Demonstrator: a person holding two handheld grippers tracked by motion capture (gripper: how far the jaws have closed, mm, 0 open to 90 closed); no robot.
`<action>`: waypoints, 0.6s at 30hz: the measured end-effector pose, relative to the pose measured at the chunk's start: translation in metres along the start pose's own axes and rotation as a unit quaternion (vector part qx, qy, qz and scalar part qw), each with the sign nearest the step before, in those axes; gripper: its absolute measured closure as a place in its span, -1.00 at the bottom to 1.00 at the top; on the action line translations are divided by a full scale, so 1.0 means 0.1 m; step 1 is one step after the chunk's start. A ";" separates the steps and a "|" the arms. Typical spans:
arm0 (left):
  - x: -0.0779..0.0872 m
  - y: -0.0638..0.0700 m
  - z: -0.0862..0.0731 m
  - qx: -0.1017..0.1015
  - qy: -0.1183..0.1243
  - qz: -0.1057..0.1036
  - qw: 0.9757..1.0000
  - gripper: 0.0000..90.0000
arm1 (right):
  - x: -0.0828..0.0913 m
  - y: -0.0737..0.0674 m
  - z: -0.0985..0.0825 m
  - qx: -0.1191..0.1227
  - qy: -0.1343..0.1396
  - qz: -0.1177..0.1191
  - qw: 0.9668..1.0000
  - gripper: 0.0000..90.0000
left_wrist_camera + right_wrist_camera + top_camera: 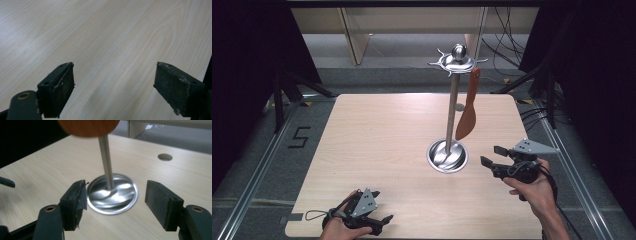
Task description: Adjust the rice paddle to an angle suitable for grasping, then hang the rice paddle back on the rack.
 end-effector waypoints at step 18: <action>0.01 0.01 0.00 0.001 -0.004 0.000 1.000 -0.65 | -0.07 0.01 -0.35 0.004 -0.048 0.009 0.999 -0.40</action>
Point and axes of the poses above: each handheld gripper's, and its own axes: x roughly backward along the jaws, z roughly out of its top, y roughly to its right, the point moved 9 cm from there along -x, roughly forward along the jaws, and after that the axes turned 4 degrees about x, right-handed, at the moved point
